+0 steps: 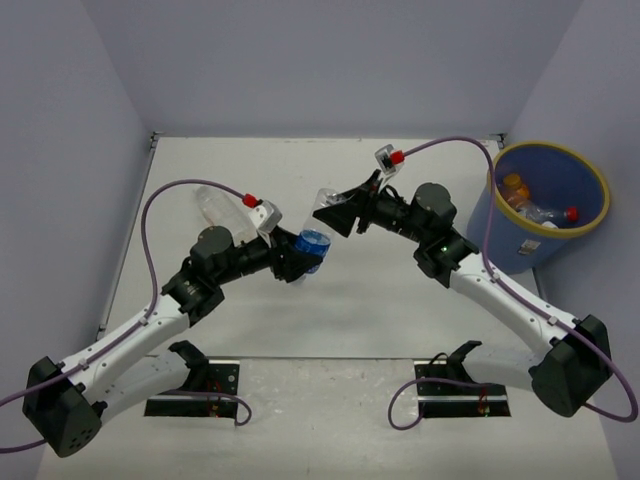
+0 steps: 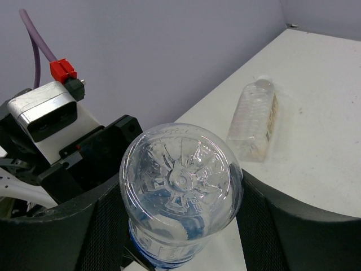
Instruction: Put the plastic bottles in the bin
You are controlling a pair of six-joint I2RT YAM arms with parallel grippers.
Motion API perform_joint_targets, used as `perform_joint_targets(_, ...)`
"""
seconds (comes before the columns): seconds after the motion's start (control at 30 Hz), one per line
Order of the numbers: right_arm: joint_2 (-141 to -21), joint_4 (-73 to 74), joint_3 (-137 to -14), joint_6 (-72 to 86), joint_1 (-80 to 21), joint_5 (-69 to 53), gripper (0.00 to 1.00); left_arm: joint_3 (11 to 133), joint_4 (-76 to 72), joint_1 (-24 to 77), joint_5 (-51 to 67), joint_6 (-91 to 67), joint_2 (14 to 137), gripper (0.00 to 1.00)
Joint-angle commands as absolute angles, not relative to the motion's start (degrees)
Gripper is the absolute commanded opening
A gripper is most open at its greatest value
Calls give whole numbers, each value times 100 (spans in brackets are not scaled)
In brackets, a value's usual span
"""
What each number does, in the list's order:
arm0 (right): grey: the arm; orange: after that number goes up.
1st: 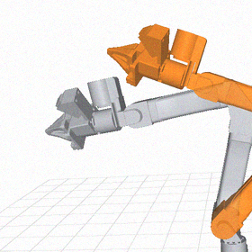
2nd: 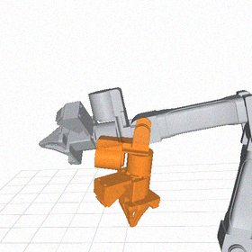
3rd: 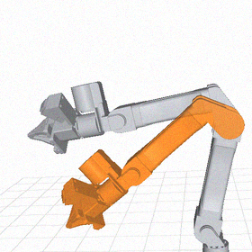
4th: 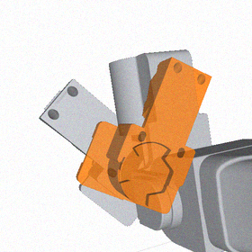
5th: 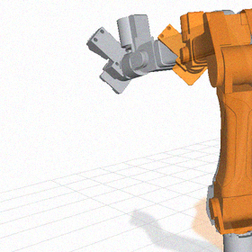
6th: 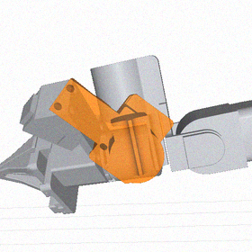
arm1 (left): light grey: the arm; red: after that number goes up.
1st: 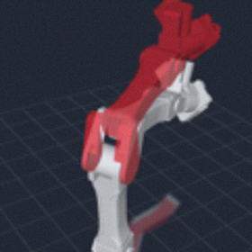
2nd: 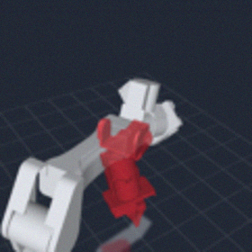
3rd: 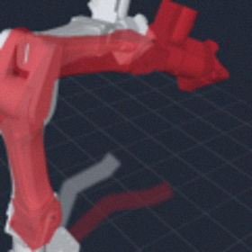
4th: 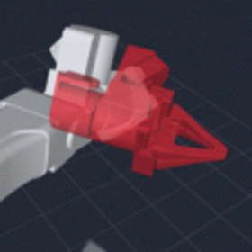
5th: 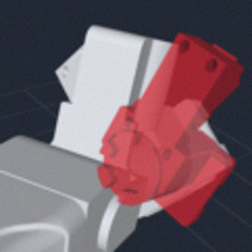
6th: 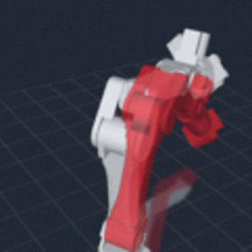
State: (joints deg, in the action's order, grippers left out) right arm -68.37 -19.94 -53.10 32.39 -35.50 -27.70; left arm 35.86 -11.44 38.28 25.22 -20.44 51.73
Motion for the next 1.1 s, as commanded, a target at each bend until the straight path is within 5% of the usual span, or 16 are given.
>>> perform_joint_targets(0.0, -6687, -2405, -5307, 3047, -3604, -2070, 7, 3716, -1270, 3885, 2586, -2014, 4928, 90)
perform_joint_targets(0.03, -6614, -2318, -5315, 2975, -3597, -1865, 3, 3718, -1200, 3885, 2512, -1980, 4895, 100)
perform_joint_targets(0.3, -5923, -1072, -5580, 2177, -3576, 303, 0, 4040, -314, 3885, 798, -1957, 4676, 100)
perform_joint_targets(0.37, -5882, -791, -5790, 1969, -3549, 715, 0, 4243, -3, 3884, 52, -2151, 4685, 100)
perform_joint_targets(0.47, -6019, -341, -6414, 1202, -3183, 2210, 0, 4909, 1328, 3727, -2616, -2749, 4895, 100)
perform_joint_targets(0.73, -6726, 154, -8035, 689, -468, 3541, 2, 5193, 1612, 1777, -1704, -3104, 6125, 100)
perform_joint_targets(1.07, -6646, -299, -7924, 337, 851, 4367, 5, 5526, 1460, 127, -872, -3400, 7606, 100)
